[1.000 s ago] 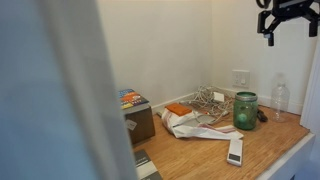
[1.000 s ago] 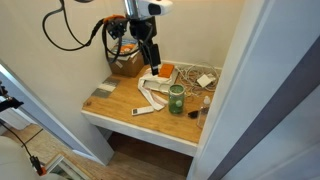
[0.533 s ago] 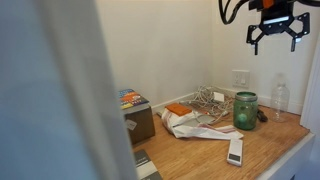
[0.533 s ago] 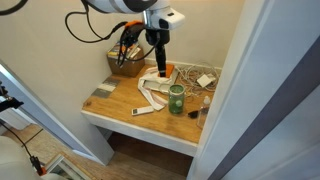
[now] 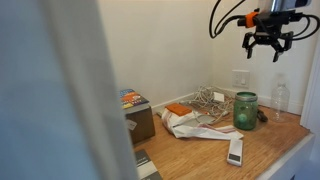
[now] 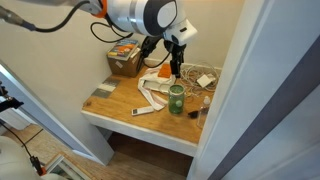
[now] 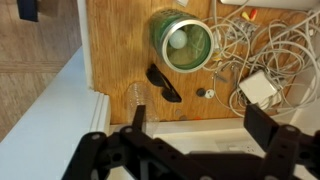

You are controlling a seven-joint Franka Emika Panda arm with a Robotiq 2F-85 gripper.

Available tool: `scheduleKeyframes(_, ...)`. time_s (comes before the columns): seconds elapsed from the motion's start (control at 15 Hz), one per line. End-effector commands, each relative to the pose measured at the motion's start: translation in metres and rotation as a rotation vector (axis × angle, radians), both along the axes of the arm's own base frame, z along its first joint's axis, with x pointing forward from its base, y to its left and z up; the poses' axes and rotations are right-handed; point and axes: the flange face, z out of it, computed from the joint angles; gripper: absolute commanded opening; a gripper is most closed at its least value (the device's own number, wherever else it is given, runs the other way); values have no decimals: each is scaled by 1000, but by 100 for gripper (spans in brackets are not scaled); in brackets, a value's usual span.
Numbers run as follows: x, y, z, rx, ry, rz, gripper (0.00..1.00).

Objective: Move the clear bottle to the left

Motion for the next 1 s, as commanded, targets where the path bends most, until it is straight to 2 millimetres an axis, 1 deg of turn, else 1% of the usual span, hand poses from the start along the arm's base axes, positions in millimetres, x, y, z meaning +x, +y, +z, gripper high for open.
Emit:
scheduleKeyframes(0.0,16,-15,-20,-20,-36,-78,100)
scheduleKeyframes(0.07,7,-9,-12,-2,-21,-34,100)
scheduleKeyframes(0.13,8,-11,-18,-2,-14,-38,100)
scheduleKeyframes(0.2,8,-11,-20,-2,-10,-37,100)
scheduleKeyframes(0.6,8,-10,-17,-2,-16,-35,100)
scheduleKeyframes(0.73,12,-12,-25,-41,20,-54,100)
scheduleKeyframes(0.93,15,-22,-43,-88,50,-107,100)
